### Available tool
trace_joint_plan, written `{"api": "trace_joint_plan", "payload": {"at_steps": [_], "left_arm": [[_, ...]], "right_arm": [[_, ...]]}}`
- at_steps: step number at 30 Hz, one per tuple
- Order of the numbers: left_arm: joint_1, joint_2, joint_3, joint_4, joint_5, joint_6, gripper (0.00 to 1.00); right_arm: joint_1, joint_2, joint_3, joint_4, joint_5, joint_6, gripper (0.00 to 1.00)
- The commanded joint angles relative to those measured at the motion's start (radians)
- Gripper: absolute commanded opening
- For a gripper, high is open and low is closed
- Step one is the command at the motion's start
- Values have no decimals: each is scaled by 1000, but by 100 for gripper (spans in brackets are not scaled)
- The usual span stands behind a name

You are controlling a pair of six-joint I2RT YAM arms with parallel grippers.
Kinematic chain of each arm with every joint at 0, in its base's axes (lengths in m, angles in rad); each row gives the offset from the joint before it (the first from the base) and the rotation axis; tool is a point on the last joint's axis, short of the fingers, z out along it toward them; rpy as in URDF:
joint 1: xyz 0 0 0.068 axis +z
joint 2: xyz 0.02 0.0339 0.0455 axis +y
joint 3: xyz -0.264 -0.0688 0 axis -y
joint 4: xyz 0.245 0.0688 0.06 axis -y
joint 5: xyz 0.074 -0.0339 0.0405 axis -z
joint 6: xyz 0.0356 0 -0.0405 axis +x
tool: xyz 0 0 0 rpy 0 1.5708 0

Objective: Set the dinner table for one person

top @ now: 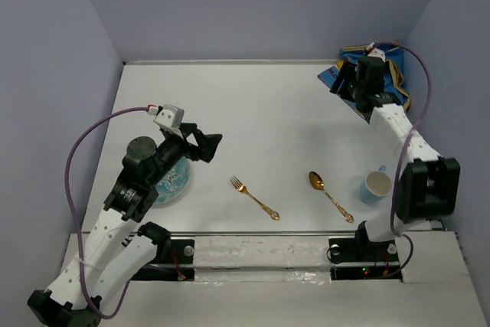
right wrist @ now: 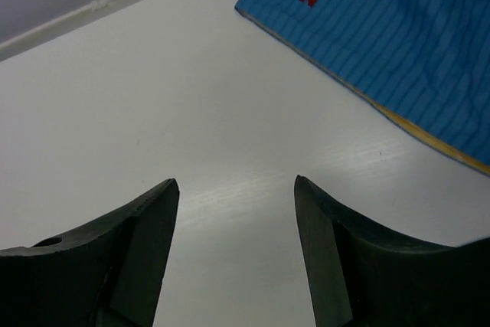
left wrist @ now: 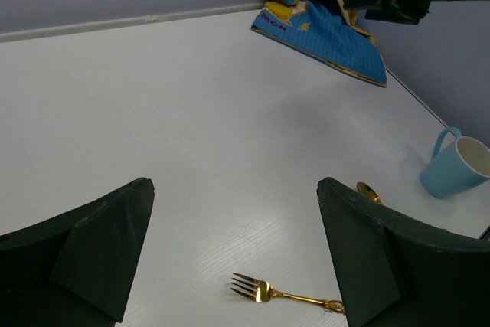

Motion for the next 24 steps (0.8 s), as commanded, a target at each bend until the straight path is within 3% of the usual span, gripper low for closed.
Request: {"api": "trace_joint_plan", "payload": {"at_steps": [1,5,9,14,17,20,24], "left_arm": [[6,-3,-5,39,8,6,99],[9,-2,-10,38,-10,14,99],[13,13,-10,36,-16,21,99],[24,38,-10,41,-10,23,99],[30,44,-11,42,-7,24,99],[32,49,-10,45,-4,26,99],[41,38,-10,52,2,26,99]], "right_arm": [[-6,232,225,105,108,-69,65],[-6,560,475,65,126,-112,64],[-6,821,840,-68,157,-132,64],[-6,1076,1179,-153,188,-175,80],[-6,1180,1305,-170,169,-181,86],[-6,1243,1356,-168,134,-173,87],[-6,1263,1329,-175,109,-150,79]]}}
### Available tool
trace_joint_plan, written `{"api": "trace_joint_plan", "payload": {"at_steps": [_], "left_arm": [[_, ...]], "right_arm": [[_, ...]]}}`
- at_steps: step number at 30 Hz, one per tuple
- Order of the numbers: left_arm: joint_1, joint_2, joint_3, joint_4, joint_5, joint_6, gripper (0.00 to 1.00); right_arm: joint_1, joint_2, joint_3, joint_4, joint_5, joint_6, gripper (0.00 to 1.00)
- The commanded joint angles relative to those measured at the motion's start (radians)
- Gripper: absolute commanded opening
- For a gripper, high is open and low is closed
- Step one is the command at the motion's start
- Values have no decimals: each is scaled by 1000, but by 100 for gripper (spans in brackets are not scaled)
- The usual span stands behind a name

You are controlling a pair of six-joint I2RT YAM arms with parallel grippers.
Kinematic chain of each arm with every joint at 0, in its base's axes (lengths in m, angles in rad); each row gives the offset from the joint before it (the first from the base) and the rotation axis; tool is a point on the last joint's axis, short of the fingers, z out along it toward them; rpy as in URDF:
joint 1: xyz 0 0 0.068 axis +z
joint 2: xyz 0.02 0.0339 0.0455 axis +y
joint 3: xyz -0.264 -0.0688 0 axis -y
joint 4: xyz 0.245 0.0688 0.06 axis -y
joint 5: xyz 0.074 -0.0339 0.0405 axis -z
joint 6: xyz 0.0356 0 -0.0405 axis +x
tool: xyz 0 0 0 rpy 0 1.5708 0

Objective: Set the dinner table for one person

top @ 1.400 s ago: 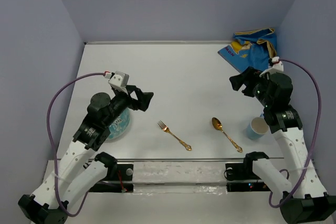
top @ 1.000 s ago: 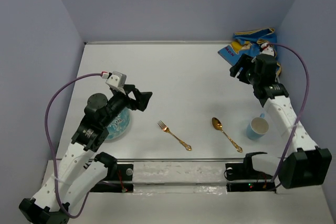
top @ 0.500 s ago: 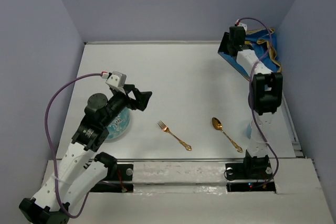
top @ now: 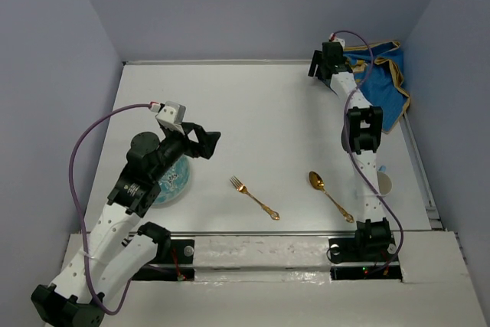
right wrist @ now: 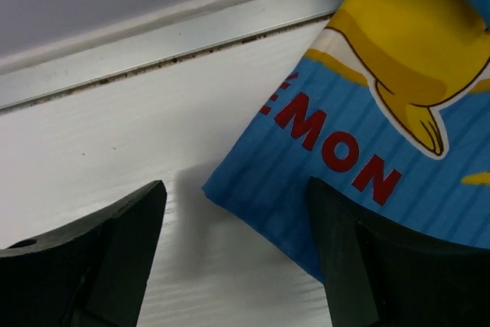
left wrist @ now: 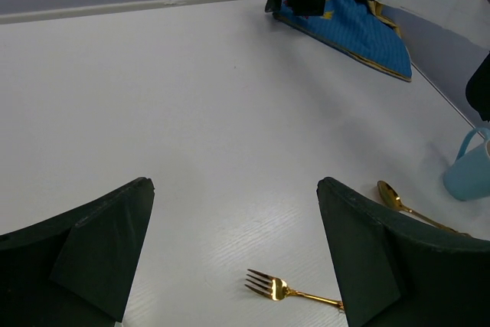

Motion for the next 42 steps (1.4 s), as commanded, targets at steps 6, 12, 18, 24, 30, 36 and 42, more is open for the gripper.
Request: {"api": "trace_joint_plan", "payload": {"at_steps": [6,12,18,24,30,36,42], "left_arm": [[12,-45,-11,62,26,12,98],[10,-85,-13,71,37,6,98],[10,-113,-18,75,44,6,98],[10,-120,-18,80,45,6,98],[10,-117,-15,82,25,-6,97],[13,-99,-4,85,-14,-65,93],[22,-90,-13,83,-64,-169,79]], "right_arm": [[5,5,12,-24,-70,14,55],[14,40,48,-42,-87,24,47],[14,85,122,-74,-62,14,30],[26,81,87,-47,-102,7,8],[81,-46,20,42,-287,-90,0],[262,-421,-285,78,-544,-255,0],[365,-765,-852,102,-594,-196,0]]}}
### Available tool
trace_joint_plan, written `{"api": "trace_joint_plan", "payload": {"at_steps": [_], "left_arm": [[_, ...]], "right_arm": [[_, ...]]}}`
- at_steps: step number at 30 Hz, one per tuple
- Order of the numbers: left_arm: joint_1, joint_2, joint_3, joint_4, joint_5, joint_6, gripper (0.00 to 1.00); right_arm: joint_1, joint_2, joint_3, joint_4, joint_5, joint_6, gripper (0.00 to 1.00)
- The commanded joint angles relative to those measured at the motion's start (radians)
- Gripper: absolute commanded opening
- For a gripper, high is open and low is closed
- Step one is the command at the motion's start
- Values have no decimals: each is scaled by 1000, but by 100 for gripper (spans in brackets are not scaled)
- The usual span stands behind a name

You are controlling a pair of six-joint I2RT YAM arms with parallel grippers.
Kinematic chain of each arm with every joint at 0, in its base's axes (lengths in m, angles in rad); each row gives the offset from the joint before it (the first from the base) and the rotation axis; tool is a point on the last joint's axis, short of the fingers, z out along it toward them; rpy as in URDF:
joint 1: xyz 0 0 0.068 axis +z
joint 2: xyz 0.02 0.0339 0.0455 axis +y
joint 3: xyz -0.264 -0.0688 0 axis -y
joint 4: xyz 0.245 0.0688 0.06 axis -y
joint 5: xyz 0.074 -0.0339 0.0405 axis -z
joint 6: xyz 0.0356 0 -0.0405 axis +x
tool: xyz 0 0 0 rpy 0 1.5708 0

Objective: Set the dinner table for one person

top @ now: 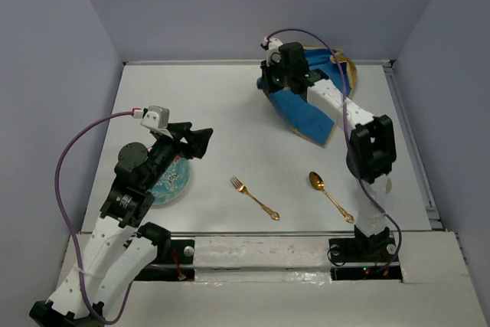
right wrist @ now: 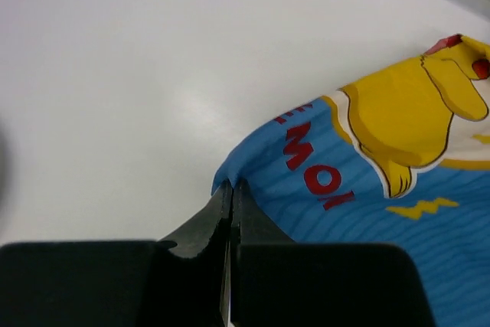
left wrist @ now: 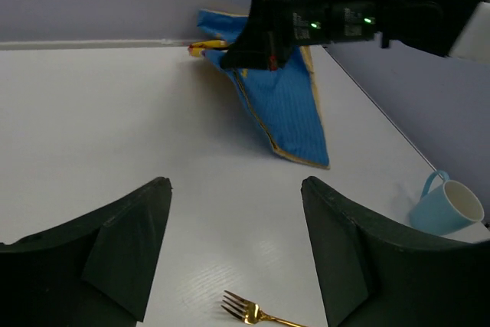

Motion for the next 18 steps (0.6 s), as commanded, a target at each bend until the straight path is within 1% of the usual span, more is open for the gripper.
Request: {"api": "trace_joint_plan", "payload": {"at_steps": [1,2,3,4,5,8,10,11,13,14,15,16,17,18], "left_arm": [[8,17,-7,58,-41,-97,76],[8,25,-13,62,-40,-116,75],[8,34,-21,70,-40,-138,73],[8,43,-29,82,-37,-158,73],[8,65,-47,116,-27,-201,71],[8,126,-79,189,-52,-271,69],[8,168,-95,222,-81,-302,69],[8,213,-110,251,-114,-316,68],[8,266,-128,282,-147,-354,68],[7,325,-135,302,-202,-365,68],[7,361,-133,314,-220,-365,68],[5,429,-121,322,-263,-368,67],[5,462,-107,322,-289,-365,67],[7,497,-93,322,-314,-356,67]], "right_arm": [[52,-240,-353,76,-103,56,0],[52,-304,-475,82,-83,71,0],[52,-335,-476,88,-52,78,0],[52,-366,-567,90,-26,81,0],[52,-395,-608,91,50,85,0],[18,-469,-704,94,115,104,0],[-8,-490,-734,120,115,121,0],[-37,-504,-752,134,112,128,0],[-60,-506,-751,169,123,157,0],[-71,-494,-731,183,143,165,0],[-71,-483,-714,196,161,170,0],[-71,-472,-691,212,172,171,0],[-71,-458,-668,220,175,170,0],[-83,-428,-609,228,189,161,0]]}}
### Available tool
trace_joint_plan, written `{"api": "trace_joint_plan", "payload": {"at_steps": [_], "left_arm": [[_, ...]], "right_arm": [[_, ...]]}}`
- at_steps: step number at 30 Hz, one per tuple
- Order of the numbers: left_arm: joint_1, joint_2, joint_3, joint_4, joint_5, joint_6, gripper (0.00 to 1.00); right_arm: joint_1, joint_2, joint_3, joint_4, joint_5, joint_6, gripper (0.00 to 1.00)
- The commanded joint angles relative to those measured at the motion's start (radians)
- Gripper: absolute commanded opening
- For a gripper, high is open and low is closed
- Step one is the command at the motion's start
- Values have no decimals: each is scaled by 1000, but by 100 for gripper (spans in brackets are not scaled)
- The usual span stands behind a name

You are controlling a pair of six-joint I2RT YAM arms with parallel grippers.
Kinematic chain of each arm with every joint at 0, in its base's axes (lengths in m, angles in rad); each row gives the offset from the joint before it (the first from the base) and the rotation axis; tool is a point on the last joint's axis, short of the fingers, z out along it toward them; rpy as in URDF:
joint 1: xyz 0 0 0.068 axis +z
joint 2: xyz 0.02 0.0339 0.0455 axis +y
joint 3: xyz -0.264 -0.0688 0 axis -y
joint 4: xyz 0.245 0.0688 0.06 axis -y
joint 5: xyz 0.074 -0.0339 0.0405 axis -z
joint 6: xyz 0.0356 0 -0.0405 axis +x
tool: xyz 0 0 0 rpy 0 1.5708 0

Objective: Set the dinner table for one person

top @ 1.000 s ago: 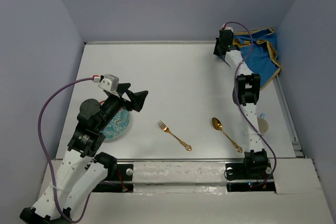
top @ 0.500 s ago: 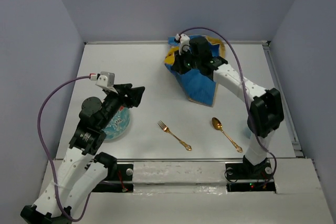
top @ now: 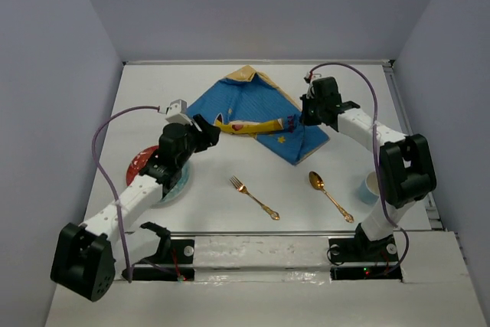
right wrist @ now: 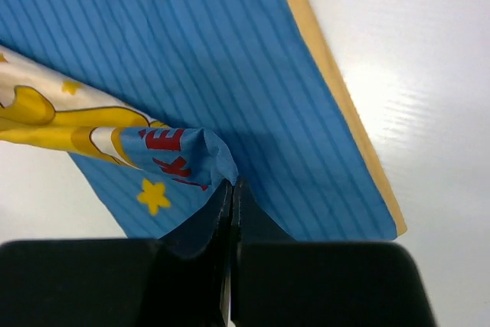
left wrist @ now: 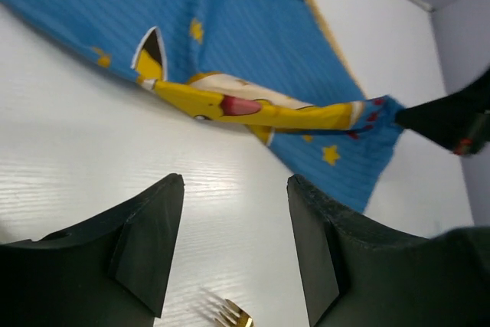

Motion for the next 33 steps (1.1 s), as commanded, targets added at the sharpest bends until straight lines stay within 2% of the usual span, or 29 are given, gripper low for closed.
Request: {"api": "trace_joint_plan", "payload": {"at_steps": [1,4,7,12,16,23,26,27,29,30,31,32,33], "left_arm": [[6,157,54,96,-184,-31,66],[16,244,97,84,-249,-31,68],[68,379,150,73,-318,-64,72],[159,557,237,68,-269,-111,75],[171,691,343,25,-238,-120,77],[205,824,448,25,-215,-177,77],[207,879,508,-8,-242,-171,72],[210,893,518,-16,-244,-172,67],[220,915,522,-19,-244,-189,62],[222,915,519,-15,-243,-190,57],[222,920,519,-11,-244,-192,47],[223,924,524,-7,-250,-187,44],[223,927,527,-5,-250,-187,34]], "right_arm": [[-10,31,182,123,96,11,0],[-23,51,285,92,116,-33,0],[-23,9,253,88,118,-47,0],[-23,-33,145,120,82,-21,0],[-23,-36,133,126,75,-15,0],[-32,-61,115,132,62,-10,0],[-32,-65,105,138,38,-6,0],[-32,-65,105,138,38,-6,0],[-32,-64,105,138,39,-6,0],[-32,-64,104,138,41,-6,0],[-32,-65,104,138,44,-4,0],[-41,-67,102,138,45,-4,0],[-41,-67,101,138,45,-1,0]]}}
